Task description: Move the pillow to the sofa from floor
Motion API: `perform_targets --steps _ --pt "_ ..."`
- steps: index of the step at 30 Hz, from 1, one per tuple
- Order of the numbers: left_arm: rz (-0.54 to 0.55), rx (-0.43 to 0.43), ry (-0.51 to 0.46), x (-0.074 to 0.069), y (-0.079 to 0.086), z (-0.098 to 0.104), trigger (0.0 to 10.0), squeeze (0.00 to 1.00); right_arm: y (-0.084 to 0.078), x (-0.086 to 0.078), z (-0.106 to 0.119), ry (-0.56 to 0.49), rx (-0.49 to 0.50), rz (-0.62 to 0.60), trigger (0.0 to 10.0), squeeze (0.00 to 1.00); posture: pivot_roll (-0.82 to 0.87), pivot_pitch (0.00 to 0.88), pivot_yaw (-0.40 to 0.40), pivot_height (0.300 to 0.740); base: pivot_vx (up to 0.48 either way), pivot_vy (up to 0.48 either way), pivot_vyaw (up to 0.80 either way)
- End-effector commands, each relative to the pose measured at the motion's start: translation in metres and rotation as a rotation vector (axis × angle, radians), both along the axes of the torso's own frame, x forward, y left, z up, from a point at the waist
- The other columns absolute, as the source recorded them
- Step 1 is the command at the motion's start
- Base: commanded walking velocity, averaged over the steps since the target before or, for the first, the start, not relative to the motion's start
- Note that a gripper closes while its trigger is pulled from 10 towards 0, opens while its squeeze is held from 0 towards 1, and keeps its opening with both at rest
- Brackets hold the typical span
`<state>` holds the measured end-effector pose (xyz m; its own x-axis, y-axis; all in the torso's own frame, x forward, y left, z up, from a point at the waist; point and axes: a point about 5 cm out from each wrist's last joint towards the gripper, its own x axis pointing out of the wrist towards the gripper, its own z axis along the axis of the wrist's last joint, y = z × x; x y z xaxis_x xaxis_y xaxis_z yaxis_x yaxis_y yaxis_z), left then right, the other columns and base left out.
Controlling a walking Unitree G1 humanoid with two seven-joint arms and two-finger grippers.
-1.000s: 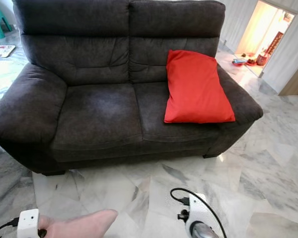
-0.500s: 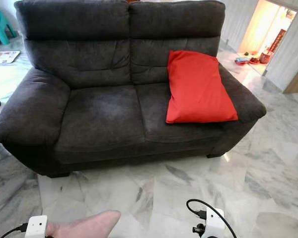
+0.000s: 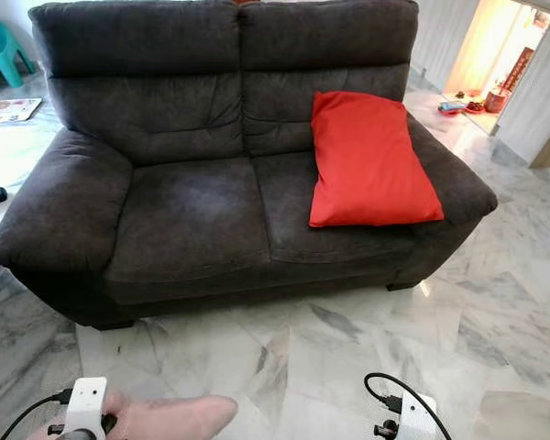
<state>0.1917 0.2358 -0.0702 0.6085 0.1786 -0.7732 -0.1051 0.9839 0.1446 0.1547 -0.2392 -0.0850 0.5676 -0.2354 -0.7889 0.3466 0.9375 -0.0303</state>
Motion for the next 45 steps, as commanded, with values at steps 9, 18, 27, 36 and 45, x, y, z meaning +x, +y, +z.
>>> perform_targets --steps 9,18,27,36,45 --pt "-0.022 0.022 -0.058 0.01 -0.004 0.005 10.0 0.0 -0.011 -0.007 0.001 -0.014 -0.015 -0.049 10.0 0.0 -0.03 0.0 -0.018 0.74 0.0 0.0 0.0" --pt "-0.015 0.019 -0.081 0.01 -0.002 0.007 10.0 0.0 -0.003 -0.007 -0.001 -0.009 0.003 -0.028 10.0 0.0 -0.02 0.0 -0.022 0.74 0.0 0.0 0.0" --pt "-0.018 0.019 -0.084 0.008 0.0 0.006 10.0 0.0 0.001 -0.007 -0.002 -0.006 0.011 -0.025 10.0 0.0 -0.01 0.0 -0.019 0.74 0.0 0.0 0.0" --pt "-0.019 0.028 -0.098 0.011 0.004 0.01 10.0 0.0 0.005 -0.007 -0.003 -0.002 0.018 -0.023 10.0 0.0 0.0 0.0 -0.015 0.74 -0.257 0.0 0.0" --pt "-0.015 0.024 -0.102 0.014 0.003 0.011 10.0 0.0 0.005 -0.006 -0.003 -0.001 0.019 -0.019 10.0 0.0 0.0 0.0 -0.021 0.74 -0.296 0.0 0.0"
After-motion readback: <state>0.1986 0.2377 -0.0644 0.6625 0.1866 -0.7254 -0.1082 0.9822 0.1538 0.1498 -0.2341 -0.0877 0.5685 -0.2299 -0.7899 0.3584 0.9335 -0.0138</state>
